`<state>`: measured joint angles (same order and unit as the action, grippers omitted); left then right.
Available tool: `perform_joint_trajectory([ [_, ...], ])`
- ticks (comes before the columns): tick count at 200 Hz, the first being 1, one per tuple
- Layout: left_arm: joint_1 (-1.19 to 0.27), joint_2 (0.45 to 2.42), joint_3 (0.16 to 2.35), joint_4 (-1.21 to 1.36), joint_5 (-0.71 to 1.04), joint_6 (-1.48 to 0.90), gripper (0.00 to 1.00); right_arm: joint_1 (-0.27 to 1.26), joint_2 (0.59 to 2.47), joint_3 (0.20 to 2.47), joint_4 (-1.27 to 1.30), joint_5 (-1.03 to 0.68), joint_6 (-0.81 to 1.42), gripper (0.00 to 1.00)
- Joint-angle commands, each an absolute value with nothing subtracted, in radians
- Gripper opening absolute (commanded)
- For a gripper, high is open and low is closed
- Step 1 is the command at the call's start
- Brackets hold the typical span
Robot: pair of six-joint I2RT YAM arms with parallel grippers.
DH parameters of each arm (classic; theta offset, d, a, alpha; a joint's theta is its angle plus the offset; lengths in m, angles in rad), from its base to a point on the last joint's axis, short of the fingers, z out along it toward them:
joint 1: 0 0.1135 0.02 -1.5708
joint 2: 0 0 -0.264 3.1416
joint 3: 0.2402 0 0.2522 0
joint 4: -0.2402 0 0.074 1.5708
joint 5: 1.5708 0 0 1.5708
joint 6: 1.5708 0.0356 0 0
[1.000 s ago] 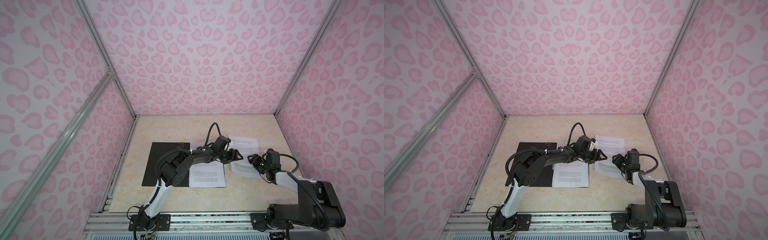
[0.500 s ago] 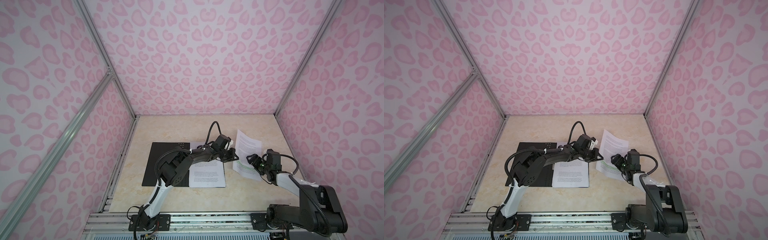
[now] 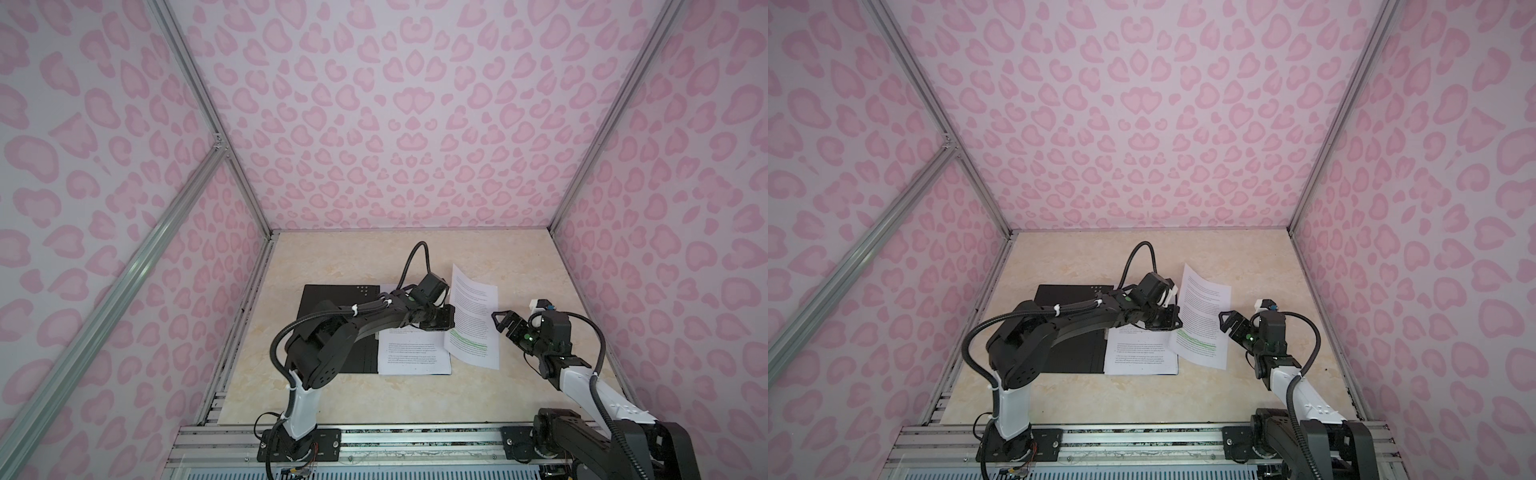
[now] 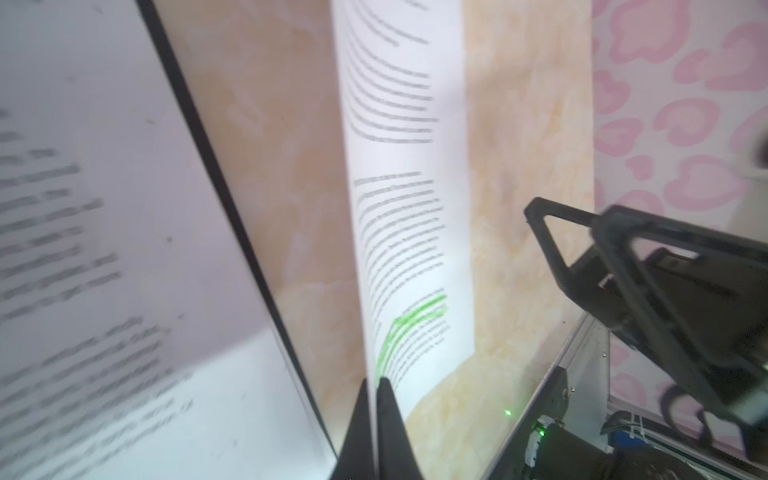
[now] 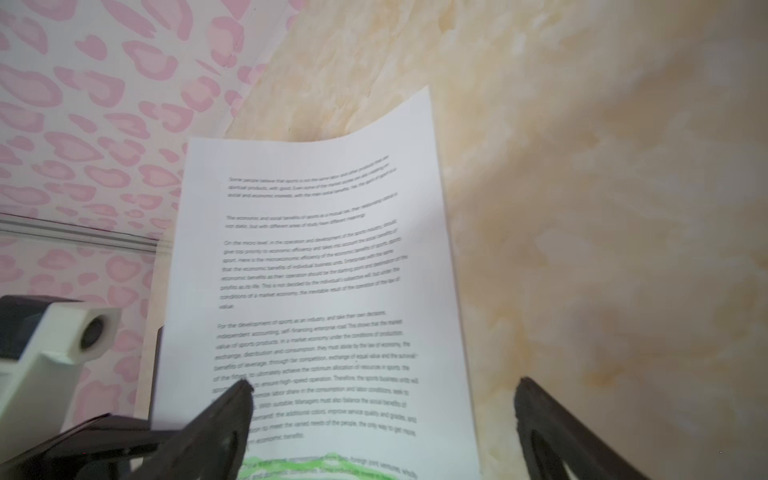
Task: Put the files into the folder
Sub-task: 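Lift the sheet upright with the left gripper and swing it over the folder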
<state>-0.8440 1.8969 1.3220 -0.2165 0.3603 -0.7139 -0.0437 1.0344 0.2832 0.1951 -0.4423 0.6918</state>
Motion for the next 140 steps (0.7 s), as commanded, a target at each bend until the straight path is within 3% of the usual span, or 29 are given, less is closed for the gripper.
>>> perform_joint_trajectory([
  [1,-0.83,1.463,1.278,-0.183,0.361,-0.687,0.04,-0.037,1.028,0.278,0.226,-0.446,0.693,0.98],
  [51,-0.726,1.259,1.161,-0.225,0.341,-0.726,0.04,-0.003,1.034,0.294,0.234,-0.46,0.669,0.98],
  [140,-0.428,1.044,0.747,-0.162,0.51,-0.843,0.04,0.113,1.079,0.353,0.212,-0.456,0.603,0.97],
])
